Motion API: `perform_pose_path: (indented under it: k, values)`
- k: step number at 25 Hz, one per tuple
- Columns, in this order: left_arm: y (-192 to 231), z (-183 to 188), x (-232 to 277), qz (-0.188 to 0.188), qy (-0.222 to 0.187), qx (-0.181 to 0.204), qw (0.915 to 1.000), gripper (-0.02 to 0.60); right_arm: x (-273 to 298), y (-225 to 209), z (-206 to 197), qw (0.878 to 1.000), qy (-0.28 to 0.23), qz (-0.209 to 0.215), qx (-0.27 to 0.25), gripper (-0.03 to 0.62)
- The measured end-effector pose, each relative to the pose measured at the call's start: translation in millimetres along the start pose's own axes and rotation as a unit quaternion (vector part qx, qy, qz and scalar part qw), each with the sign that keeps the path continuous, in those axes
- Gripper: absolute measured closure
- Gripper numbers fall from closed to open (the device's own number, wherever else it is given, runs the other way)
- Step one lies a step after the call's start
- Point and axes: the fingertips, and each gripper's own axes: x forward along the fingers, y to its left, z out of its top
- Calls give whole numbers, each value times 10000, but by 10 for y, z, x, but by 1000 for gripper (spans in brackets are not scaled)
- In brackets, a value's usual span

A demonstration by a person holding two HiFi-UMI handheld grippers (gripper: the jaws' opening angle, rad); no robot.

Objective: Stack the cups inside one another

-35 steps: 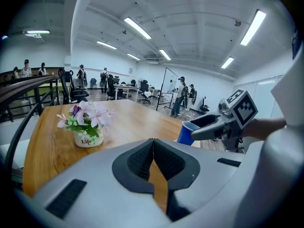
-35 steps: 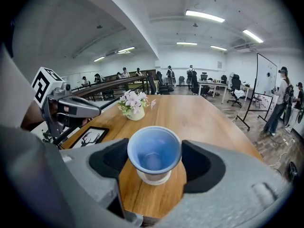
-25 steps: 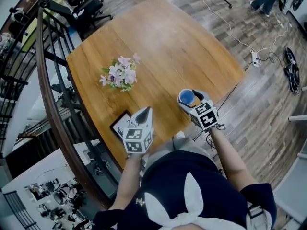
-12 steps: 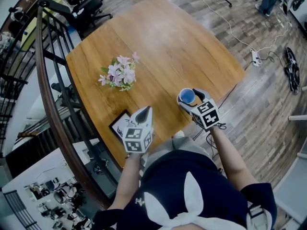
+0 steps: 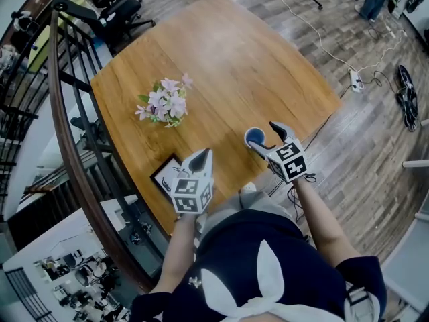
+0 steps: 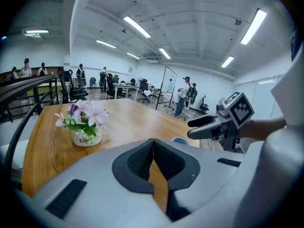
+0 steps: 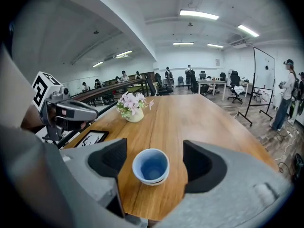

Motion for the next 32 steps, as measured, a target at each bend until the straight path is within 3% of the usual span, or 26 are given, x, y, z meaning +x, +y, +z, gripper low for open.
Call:
perform_pose_path:
  k: [3, 10, 11, 19, 32]
  values:
    - [-20, 6, -4, -2, -17, 6, 10000, 565, -78, -26, 81, 9997, -228, -9, 62, 281]
    - [-85, 22, -2, -22, -56, 58, 10000, 565, -234, -23, 175, 9980, -630, 51, 27, 580]
    - [-101, 22, -3, -34, -61, 69, 10000, 565, -256, -18, 178, 9978, -660, 52, 32, 594]
    - [-236, 47, 4, -126, -79, 140, 9998, 565, -423, 66, 218, 9957, -881, 223, -168, 595]
    - [-386, 45, -4, -229, -73, 208, 9995, 565, -539, 75, 155, 9961, -828, 113, -286, 597]
